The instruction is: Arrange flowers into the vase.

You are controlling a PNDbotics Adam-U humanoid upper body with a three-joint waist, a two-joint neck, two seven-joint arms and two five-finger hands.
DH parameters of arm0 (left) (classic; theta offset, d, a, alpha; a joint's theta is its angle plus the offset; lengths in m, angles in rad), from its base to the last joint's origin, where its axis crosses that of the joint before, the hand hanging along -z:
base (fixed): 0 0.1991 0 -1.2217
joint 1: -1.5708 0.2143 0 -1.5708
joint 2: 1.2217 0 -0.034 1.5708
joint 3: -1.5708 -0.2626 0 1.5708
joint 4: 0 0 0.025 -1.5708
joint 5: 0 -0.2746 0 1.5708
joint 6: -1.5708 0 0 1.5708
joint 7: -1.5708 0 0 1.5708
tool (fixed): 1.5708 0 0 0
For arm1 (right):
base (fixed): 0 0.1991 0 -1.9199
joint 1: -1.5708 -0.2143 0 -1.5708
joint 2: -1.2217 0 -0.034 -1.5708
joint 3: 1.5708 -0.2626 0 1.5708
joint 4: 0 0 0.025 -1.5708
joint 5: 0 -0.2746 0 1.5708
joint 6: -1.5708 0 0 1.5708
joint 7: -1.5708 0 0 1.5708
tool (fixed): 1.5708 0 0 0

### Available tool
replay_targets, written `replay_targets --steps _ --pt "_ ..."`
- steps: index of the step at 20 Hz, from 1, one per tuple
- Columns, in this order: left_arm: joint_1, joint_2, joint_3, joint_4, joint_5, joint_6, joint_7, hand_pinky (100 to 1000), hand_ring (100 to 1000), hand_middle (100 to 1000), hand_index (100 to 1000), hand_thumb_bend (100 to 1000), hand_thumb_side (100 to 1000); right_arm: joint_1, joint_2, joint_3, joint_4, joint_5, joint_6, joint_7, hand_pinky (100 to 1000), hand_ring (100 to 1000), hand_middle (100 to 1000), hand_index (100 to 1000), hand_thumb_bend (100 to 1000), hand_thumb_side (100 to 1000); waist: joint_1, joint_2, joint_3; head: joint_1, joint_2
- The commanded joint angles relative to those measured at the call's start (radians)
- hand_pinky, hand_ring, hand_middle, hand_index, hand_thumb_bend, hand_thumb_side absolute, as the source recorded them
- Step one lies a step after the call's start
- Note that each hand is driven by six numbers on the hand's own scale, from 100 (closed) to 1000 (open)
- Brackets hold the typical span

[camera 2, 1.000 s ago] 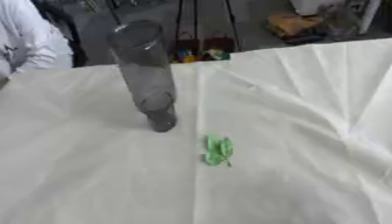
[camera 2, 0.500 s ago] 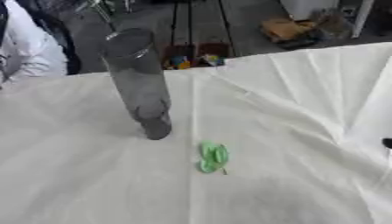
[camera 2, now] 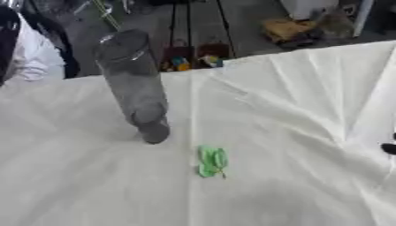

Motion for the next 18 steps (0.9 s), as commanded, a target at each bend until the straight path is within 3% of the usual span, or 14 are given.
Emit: replay_targets --steps 1,18 --pt "-0.026 0.013 0.001 -0.010 -0.011 -0.001 -0.005 100 100 100 100 100 895 -0.009 -0.002 0.000 -0.018 -0.010 0.010 0.000 730 795 582 681 100 1000 -0.002 -0.014 -0.001 0.003 -0.010" --pt "0.003 0.018 -0.019 -0.025 -0.042 -0.018 -0.011 100 100 100 100 100 887 -0.016 0.011 -0.002 -0.018 -0.002 0.026 0.004 738 800 581 675 100 1000 0.002 0.004 -0.006 0.005 -0.015"
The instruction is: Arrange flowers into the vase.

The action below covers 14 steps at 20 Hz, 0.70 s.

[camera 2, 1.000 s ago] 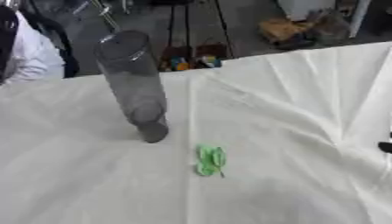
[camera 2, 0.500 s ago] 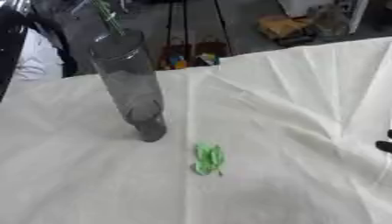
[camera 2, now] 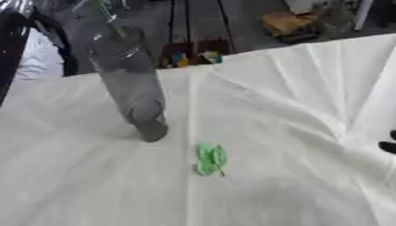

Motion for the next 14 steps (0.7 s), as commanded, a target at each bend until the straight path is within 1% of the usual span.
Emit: replay_targets --steps 1,8,14 --pt "-0.006 0.023 -0.003 -0.033 -0.002 -0.018 -0.004 100 100 100 100 100 888 -0.009 -0.003 -0.001 -0.018 -0.001 0.005 -0.002 738 801 581 675 100 1000 -0.008 -0.013 0.000 -0.001 -0.015" --pt "0.021 0.020 -0.010 -0.063 0.026 -0.030 0.006 100 100 100 100 100 893 -0.016 0.004 -0.001 -0.018 0.001 0.013 -0.004 741 803 581 673 100 1000 -0.011 -0.002 -0.006 -0.001 -0.029" --pt "0.027 0.018 -0.015 -0.068 0.029 -0.026 0.009 100 100 100 100 100 890 -0.019 0.010 0.000 -0.018 0.005 0.024 -0.004 745 806 580 672 100 1000 -0.012 0.004 -0.005 -0.003 -0.030"
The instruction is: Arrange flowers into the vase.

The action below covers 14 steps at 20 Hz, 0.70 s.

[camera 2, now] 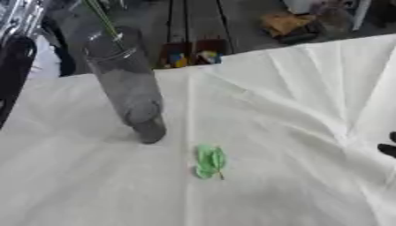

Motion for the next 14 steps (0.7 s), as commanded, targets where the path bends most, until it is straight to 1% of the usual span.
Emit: replay_targets --steps 1,8,14 --pt "-0.015 0.018 0.002 -0.021 0.003 0.000 0.003 100 100 100 100 100 891 -0.008 0.001 0.000 -0.018 0.002 0.008 0.000 746 806 580 672 100 1000 -0.008 -0.017 0.001 -0.002 -0.012" --pt "-0.010 0.017 -0.012 -0.021 -0.017 0.004 -0.009 100 100 100 100 100 884 -0.009 0.004 0.002 -0.018 0.003 0.014 0.002 748 808 580 672 100 1000 -0.009 -0.014 -0.001 -0.003 -0.014" --pt "-0.007 0.012 -0.028 -0.017 -0.027 0.022 -0.024 100 100 100 100 100 884 -0.009 0.006 0.002 -0.018 0.002 0.018 0.004 750 809 578 675 100 1000 -0.009 -0.014 -0.003 -0.002 -0.011"
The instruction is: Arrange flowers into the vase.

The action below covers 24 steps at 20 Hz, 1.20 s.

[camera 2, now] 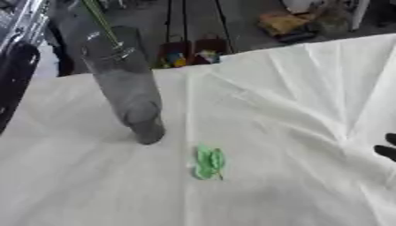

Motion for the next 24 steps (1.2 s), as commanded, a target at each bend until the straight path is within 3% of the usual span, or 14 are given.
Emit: replay_targets --steps 1,24 --pt "-0.019 0.011 -0.001 -0.012 -0.007 0.009 -0.009 100 100 100 100 100 883 -0.008 -0.003 0.002 -0.018 0.001 0.002 0.001 750 809 578 675 100 1000 -0.009 -0.019 -0.002 0.002 -0.006" --pt "0.021 0.000 -0.036 -0.043 -0.030 0.021 -0.005 100 100 100 100 100 915 -0.008 0.007 -0.006 -0.018 -0.003 0.008 0.000 755 810 572 678 100 1000 -0.016 -0.018 -0.005 -0.001 -0.015"
